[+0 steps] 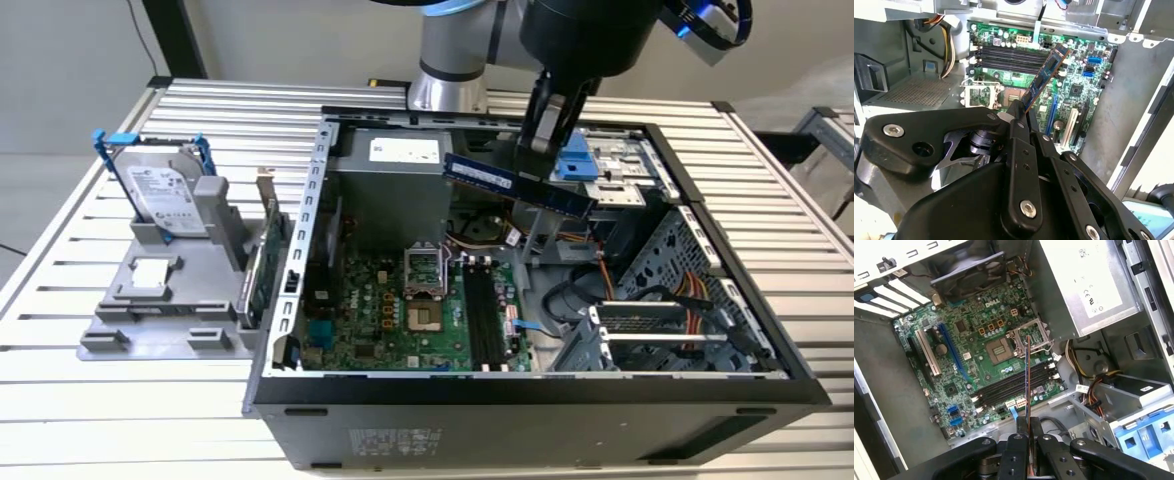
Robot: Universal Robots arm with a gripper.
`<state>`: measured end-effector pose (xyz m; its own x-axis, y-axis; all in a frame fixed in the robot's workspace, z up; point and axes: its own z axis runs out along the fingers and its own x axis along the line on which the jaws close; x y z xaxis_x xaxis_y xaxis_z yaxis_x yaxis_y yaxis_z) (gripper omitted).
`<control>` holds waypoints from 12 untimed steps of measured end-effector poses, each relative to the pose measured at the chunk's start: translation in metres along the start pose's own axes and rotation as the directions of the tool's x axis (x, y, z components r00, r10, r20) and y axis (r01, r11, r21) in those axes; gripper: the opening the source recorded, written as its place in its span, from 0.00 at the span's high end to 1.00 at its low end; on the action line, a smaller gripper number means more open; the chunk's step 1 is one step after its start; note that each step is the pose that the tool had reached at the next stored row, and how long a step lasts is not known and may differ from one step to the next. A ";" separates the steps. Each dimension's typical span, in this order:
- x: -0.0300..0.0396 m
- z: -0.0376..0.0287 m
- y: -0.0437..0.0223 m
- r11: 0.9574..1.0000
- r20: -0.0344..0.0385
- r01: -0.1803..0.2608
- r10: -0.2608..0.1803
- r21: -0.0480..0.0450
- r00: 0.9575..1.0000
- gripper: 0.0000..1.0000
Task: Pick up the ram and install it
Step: 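Pick up the ram and move it above insertion slot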
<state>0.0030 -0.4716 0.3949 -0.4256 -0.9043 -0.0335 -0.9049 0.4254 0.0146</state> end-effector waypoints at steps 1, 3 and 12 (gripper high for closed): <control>0.0000 0.0000 0.0000 1.000 0.000 -0.003 0.003 0.000 1.000 1.00; 0.0000 0.0000 0.0000 1.000 0.000 -0.008 0.008 0.000 1.000 1.00; 0.0000 0.0002 0.0000 0.999 0.001 -0.038 0.037 0.001 0.999 1.00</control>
<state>0.0030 -0.4716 0.3947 -0.4592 -0.8877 -0.0335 -0.8883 0.4590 0.0146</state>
